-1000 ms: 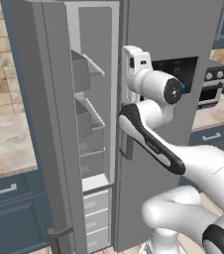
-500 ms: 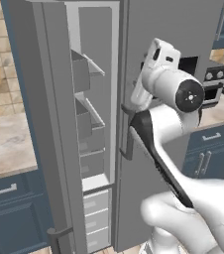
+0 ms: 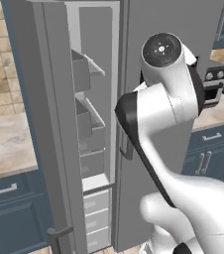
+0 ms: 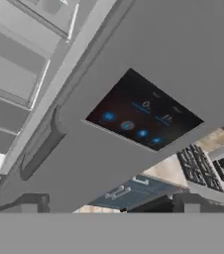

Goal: The ice cube tray has been filled with water. Take the tray and place it in the freezer to make ice. Close the freezer door after placing the tray.

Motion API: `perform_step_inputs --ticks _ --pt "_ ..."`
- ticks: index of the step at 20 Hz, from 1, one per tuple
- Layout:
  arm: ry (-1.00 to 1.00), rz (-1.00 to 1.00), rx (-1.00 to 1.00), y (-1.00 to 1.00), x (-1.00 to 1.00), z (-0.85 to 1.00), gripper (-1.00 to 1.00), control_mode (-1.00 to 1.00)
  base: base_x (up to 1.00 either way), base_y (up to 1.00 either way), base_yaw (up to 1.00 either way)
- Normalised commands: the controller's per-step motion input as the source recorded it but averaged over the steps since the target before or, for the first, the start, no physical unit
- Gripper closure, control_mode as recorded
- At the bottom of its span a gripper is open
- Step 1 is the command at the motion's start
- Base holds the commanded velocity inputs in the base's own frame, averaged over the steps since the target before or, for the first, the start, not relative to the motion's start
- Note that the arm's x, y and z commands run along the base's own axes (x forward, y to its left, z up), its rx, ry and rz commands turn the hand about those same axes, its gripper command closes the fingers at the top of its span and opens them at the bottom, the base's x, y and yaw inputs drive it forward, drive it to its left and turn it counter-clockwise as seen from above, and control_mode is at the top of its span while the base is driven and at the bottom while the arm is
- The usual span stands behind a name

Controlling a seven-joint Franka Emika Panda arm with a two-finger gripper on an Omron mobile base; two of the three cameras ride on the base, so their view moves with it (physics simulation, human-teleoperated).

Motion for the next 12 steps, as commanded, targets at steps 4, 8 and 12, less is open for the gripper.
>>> perform_step_inputs --ticks 4,8,12 --pt "0.28 -0.35 0.52 -0.52 -0.55 -0.43 -1.00 -1.00 0.00 0.00 0.00" --pt "0.05 -0.06 0.47 -0.48 -0.25 -0.85 -1.00 -1.00 0.00 0.00 0.00" --pt "-0.02 0.02 0.40 -0.36 -0.05 -1.00 -1.00 -1.00 0.00 0.00 0.00"
